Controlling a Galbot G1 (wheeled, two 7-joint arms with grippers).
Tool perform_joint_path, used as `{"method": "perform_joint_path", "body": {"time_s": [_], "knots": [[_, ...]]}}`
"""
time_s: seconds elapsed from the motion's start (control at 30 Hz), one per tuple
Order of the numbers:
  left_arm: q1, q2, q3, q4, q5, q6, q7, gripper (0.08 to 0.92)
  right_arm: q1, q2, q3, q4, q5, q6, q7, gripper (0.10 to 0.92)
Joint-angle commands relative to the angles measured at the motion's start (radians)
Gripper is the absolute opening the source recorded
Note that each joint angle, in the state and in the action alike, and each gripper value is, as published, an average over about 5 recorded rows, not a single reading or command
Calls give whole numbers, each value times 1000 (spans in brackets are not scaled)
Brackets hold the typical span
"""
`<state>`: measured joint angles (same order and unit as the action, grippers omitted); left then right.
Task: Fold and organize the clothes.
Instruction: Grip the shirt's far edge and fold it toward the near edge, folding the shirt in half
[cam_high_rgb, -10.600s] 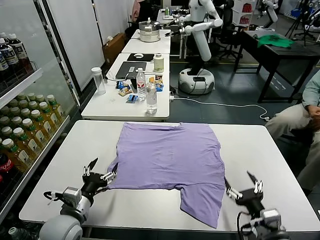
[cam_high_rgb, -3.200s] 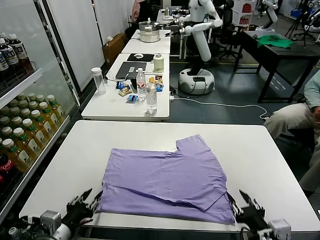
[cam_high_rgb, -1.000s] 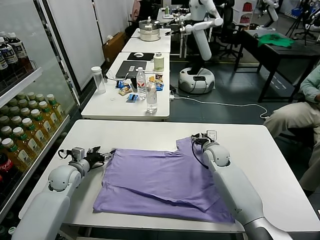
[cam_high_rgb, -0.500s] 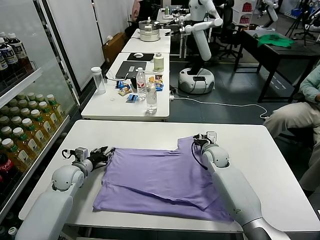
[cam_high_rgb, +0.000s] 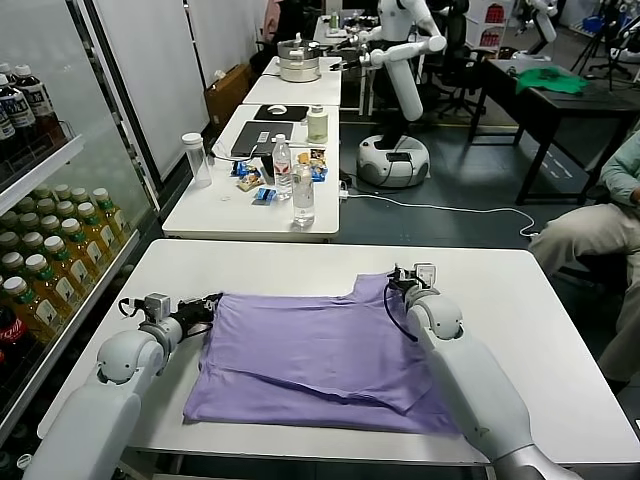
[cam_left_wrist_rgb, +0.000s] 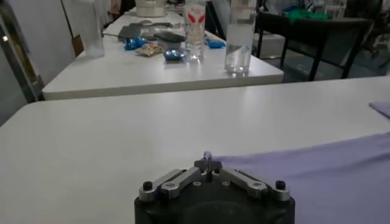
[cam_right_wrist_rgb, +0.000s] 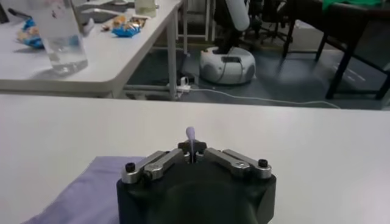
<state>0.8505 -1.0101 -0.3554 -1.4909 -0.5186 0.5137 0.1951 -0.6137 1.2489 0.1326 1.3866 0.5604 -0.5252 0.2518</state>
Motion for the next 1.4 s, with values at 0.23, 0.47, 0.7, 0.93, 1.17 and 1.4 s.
{"method": "perform_joint_path", "body": {"time_s": [0.23,0.47,0.7,0.93,1.17,1.4], "knots": [[248,37,-108,-250,-79,-30,-19,85,-357,-209,119,546,79,-52,23,116],[292,37,-138,-258,-74,-54,-22,85,-501,-219,187,623,63,-51,11,116],[327,41,-144,-314,-73,-55,-24,85,-567,-215,219,655,35,-48,-1,116],[351,56,-149,-339,-76,-53,-21,85,-589,-230,246,666,32,-49,-10,116],[362,63,-156,-345,-59,1,-1,85,-606,-238,246,675,29,-52,-3,116],[371,65,-155,-346,58,66,26,85,-644,-238,241,680,8,-53,1,116]]}}
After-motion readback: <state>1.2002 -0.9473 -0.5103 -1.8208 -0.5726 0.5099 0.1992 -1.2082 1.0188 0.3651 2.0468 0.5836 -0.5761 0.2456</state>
